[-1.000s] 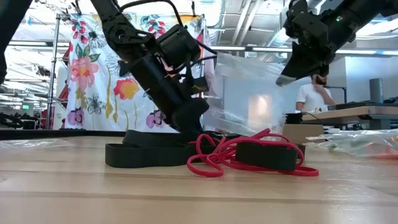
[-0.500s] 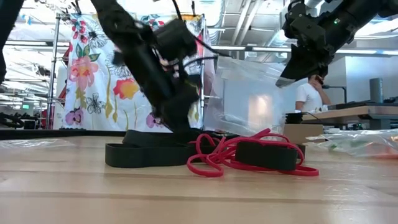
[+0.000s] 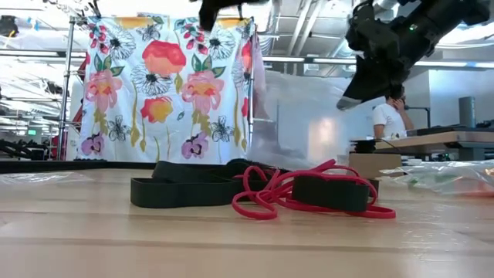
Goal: Sort rubber bands
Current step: Put the red rubber band into the transparent zip bag
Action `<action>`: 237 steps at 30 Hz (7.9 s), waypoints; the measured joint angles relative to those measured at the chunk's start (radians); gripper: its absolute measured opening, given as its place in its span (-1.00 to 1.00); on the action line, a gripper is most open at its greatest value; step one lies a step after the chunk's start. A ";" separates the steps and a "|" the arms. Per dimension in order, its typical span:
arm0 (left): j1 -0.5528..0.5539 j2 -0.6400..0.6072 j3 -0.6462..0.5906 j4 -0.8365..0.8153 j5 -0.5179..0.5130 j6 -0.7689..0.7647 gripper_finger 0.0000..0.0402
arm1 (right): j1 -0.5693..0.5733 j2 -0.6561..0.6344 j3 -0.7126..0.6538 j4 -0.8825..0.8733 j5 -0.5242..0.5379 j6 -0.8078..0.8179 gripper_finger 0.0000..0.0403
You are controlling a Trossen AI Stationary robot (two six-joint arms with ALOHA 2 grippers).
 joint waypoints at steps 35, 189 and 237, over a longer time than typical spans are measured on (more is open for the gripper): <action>0.106 0.021 0.000 0.112 0.049 0.064 -1.00 | -0.040 0.085 0.001 0.238 -0.141 -0.070 -1.00; 0.135 0.414 0.074 -0.266 -0.007 -0.103 -0.51 | -0.390 -0.020 0.001 0.049 -0.407 0.112 -1.00; 0.074 0.342 0.427 -0.408 0.034 0.100 -1.00 | -0.311 -0.020 0.001 0.018 -0.403 0.139 -1.00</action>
